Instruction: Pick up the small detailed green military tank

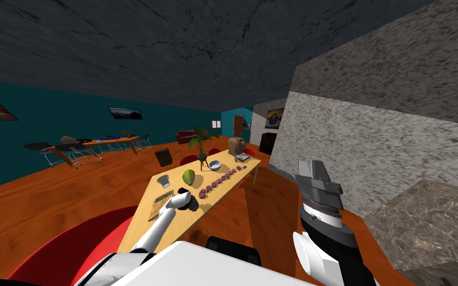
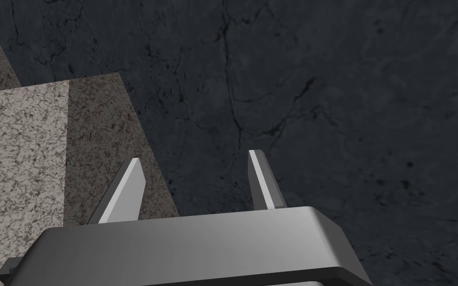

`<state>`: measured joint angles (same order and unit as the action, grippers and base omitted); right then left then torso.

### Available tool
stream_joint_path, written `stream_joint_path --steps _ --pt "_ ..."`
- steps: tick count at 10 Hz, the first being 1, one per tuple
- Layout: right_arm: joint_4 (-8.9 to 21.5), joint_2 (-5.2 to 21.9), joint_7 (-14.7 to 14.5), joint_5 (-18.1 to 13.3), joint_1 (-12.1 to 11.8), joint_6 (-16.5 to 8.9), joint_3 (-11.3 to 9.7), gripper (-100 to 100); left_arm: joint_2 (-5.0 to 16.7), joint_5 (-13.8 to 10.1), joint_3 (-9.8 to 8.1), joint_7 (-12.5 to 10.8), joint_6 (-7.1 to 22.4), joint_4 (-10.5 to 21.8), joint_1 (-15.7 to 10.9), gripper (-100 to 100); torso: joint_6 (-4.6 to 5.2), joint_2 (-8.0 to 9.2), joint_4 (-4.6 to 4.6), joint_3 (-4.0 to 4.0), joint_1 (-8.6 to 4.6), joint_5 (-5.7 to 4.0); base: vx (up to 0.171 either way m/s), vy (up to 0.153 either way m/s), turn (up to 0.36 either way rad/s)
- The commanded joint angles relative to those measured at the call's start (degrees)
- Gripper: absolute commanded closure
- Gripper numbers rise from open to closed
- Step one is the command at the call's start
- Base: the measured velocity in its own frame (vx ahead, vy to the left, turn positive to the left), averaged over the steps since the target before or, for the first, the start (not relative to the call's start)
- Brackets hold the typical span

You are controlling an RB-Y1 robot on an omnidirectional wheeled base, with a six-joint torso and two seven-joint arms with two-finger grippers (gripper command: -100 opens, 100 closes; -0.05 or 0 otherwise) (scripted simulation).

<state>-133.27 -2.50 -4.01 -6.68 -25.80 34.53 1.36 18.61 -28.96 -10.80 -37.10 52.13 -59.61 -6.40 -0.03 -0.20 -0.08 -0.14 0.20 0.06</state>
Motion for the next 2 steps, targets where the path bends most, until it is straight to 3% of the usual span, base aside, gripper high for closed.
stream_joint_path --steps 1,2 --pt "0.0 0.0 0.0 0.0 0.0 0.0 0.0 0 0.0 0.0 0.0 0.0 0.0 0.0 0.0 100 0.0 0.0 0.0 0.0 0.0 0.0 -0.015 -0.018 0.013" --pt "0.0 0.0 0.0 0.0 0.0 0.0 0.0 0 0.1 0.0 0.0 0.0 0.2 -0.1 0.0 0 0.02 -0.05 -0.01 -0.03 0.06 0.03 0.0 0.0 0.0"
